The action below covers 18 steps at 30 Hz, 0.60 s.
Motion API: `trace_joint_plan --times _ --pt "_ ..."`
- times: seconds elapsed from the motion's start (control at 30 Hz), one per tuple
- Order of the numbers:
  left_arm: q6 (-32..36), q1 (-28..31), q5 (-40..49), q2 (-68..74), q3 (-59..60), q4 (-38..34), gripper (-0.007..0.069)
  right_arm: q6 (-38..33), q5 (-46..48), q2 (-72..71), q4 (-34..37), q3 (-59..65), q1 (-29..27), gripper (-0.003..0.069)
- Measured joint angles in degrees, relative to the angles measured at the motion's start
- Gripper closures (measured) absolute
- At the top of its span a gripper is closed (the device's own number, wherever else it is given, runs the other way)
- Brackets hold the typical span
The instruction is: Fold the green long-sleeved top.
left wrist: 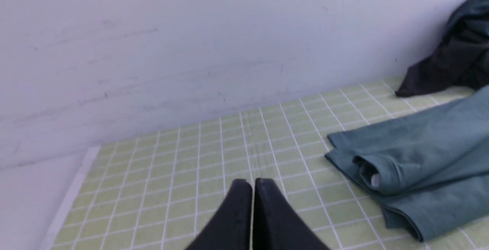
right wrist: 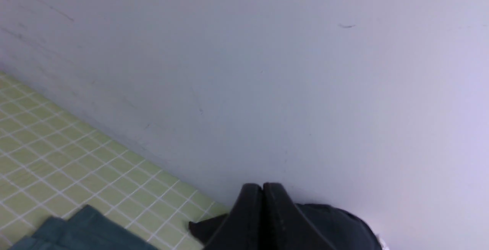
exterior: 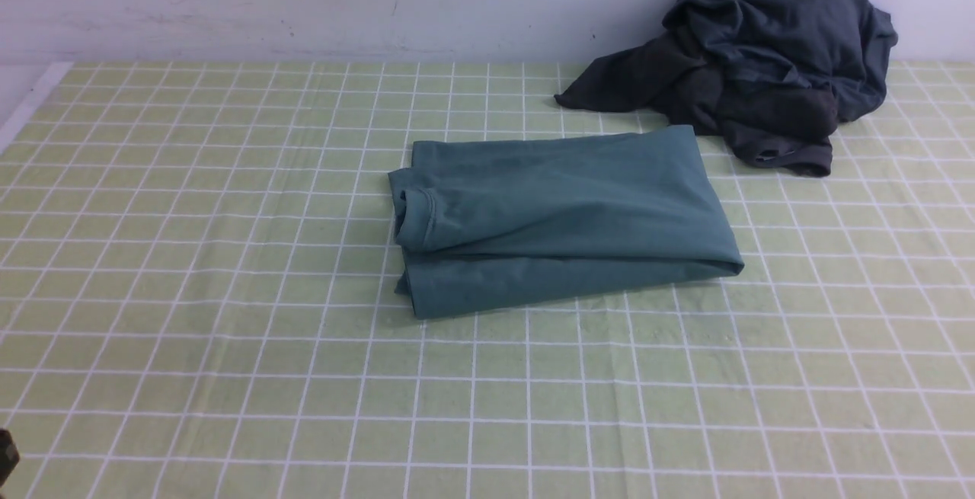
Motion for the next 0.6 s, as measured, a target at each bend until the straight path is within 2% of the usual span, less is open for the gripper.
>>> trace_joint_plan --times 0.03,0.07,0.1,0.13,0.2,0.27,0.4,0.6 --pt "0.43 0.00 -1.66 -1.47 1.62 0.00 0.0627 0.00 -7.32 -3.63 -0.24 7.37 -0.05 0.0670" --pt "0.49 0.00 -1.96 -1.74 1.94 0.00 0.0627 -0.06 -8.81 -4.35 -0.24 7.37 -0.05 0.0670" --pt "1.00 0.00 -4.30 -3.65 4.22 0.06 0.0627 -0.12 -21.31 -9.85 -0.63 20.16 -0.05 0.0670" --pt "1.01 0.00 -4.30 -3.85 4.48 0.06 0.0627 -0.12 -22.89 -10.49 -0.67 21.48 -0.05 0.0670" --pt "1.30 0.00 -7.02 -5.82 7.03 0.06 0.0627 -0.12 -40.27 -17.59 -0.68 36.12 -0.05 0.0670" --pt "1.57 0.00 -8.98 -6.60 8.16 0.06 0.0627 -0.12 -50.72 -23.16 -0.46 45.94 -0.05 0.0670" --pt "1.60 0.00 -10.39 -6.84 8.41 0.06 0.0627 -0.07 -55.99 -31.20 -0.02 60.90 -0.05 0.0670" --pt "1.60 0.00 -10.39 -6.90 8.41 0.06 0.0627 -0.07 -53.51 -35.81 -0.02 71.90 -0.05 0.0670"
